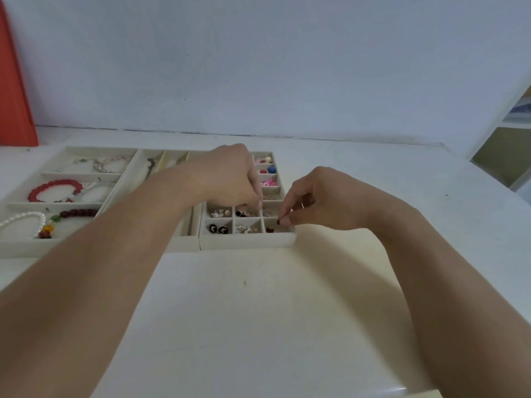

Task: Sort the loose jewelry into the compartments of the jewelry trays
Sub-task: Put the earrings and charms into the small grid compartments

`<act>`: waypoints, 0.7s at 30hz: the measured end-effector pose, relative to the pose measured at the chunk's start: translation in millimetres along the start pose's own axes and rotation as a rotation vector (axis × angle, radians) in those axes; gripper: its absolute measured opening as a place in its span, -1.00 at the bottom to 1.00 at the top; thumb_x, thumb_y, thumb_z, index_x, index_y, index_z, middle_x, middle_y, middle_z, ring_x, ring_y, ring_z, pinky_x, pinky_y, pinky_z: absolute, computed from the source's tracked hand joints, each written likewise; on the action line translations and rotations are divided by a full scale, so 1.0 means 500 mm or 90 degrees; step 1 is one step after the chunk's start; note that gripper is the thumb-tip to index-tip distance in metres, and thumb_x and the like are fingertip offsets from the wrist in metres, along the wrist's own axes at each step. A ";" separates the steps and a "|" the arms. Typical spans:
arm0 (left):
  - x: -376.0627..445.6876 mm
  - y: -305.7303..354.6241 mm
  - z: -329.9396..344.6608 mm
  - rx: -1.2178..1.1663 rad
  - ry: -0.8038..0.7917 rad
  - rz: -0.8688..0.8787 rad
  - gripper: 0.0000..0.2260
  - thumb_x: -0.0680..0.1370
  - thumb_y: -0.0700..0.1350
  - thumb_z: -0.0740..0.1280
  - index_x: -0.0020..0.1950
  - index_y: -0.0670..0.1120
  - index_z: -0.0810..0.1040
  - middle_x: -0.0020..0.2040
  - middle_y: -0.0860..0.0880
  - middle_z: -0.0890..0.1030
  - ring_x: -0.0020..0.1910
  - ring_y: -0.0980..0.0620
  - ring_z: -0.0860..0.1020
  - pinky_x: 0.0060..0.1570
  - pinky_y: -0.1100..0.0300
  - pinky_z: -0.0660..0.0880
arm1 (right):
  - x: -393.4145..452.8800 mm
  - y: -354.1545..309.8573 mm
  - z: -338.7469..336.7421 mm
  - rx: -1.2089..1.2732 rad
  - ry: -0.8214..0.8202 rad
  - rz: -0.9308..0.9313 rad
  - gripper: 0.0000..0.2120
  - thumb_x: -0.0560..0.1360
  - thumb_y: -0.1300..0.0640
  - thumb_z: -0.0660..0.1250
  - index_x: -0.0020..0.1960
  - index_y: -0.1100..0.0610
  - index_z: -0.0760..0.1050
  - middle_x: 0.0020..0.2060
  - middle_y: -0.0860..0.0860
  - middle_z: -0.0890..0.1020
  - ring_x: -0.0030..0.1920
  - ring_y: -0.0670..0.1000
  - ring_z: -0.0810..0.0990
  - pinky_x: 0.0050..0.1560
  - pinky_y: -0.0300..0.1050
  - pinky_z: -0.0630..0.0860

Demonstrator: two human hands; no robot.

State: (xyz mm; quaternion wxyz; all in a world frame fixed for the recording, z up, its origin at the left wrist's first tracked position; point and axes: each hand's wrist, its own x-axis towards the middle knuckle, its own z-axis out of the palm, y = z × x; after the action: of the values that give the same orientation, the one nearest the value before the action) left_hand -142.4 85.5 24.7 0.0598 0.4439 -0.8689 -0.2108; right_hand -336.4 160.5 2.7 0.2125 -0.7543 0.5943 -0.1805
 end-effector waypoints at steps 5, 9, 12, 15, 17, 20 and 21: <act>0.003 -0.005 0.003 -0.006 -0.004 -0.006 -0.92 0.41 -0.01 0.56 -0.28 0.11 0.73 -0.31 0.13 0.70 -0.27 0.21 0.59 -0.33 0.26 0.38 | -0.003 -0.021 0.012 -0.094 -0.015 0.054 -0.93 0.45 0.03 0.51 -0.15 -0.15 0.72 -0.42 -0.18 0.60 -0.38 -0.23 0.49 -0.40 -0.40 0.35; 0.004 -0.007 0.003 -0.027 -0.021 -0.008 -0.91 0.42 -0.01 0.56 -0.28 0.08 0.72 -0.32 0.11 0.70 -0.37 0.30 0.56 -0.29 0.25 0.40 | -0.002 -0.041 0.023 -0.170 -0.002 0.082 -0.93 0.45 0.05 0.46 -0.13 -0.10 0.72 -0.53 -0.31 0.50 -0.37 -0.32 0.49 -0.46 -0.39 0.31; 0.006 -0.009 0.003 -0.034 -0.022 -0.003 -0.90 0.43 -0.03 0.56 -0.28 0.06 0.72 -0.32 0.10 0.70 -0.37 0.27 0.55 -0.27 0.24 0.40 | -0.001 -0.055 0.028 -0.201 -0.014 0.101 -0.89 0.47 0.06 0.43 -0.09 -0.06 0.74 -0.48 -0.21 0.54 -0.37 -0.19 0.50 -0.45 -0.37 0.33; 0.007 -0.012 0.002 -0.039 -0.023 0.001 -0.93 0.43 -0.06 0.55 -0.26 0.03 0.73 -0.31 0.07 0.71 -0.42 0.28 0.51 -0.28 0.25 0.41 | 0.001 -0.063 0.027 -0.202 -0.021 0.136 -0.89 0.47 0.06 0.42 -0.08 -0.03 0.74 -0.33 -0.11 0.63 -0.32 -0.11 0.51 -0.33 -0.19 0.47; 0.008 -0.013 0.002 -0.038 -0.025 0.000 -0.94 0.43 -0.07 0.55 -0.25 0.02 0.74 -0.32 0.07 0.71 -0.50 0.31 0.47 -0.31 0.26 0.39 | 0.004 -0.067 0.028 -0.207 -0.021 0.152 -0.88 0.47 0.07 0.42 -0.09 -0.01 0.74 -0.27 -0.03 0.67 -0.29 -0.06 0.54 -0.27 -0.12 0.53; 0.009 -0.015 0.004 -0.030 -0.020 0.002 -0.92 0.43 -0.03 0.56 -0.26 0.03 0.73 -0.35 0.10 0.69 -0.50 0.32 0.48 -0.34 0.27 0.35 | 0.004 -0.075 0.029 -0.221 -0.018 0.161 -0.89 0.46 0.08 0.43 -0.10 0.00 0.74 -0.24 0.00 0.68 -0.24 0.02 0.60 -0.21 -0.06 0.58; 0.010 -0.016 0.005 -0.026 -0.019 0.003 -0.90 0.42 -0.02 0.56 -0.28 0.04 0.73 -0.38 0.11 0.68 -0.51 0.33 0.47 -0.35 0.27 0.34 | 0.002 -0.077 0.027 -0.219 -0.014 0.163 -0.90 0.45 0.08 0.43 -0.11 -0.01 0.74 -0.25 0.00 0.68 -0.23 0.02 0.61 -0.20 -0.05 0.59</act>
State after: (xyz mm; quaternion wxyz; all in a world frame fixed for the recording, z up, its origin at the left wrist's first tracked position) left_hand -140.1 78.2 18.7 0.0561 0.4375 -0.8661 -0.2353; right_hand -297.8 168.6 11.9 0.1083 -0.6996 0.7052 -0.0393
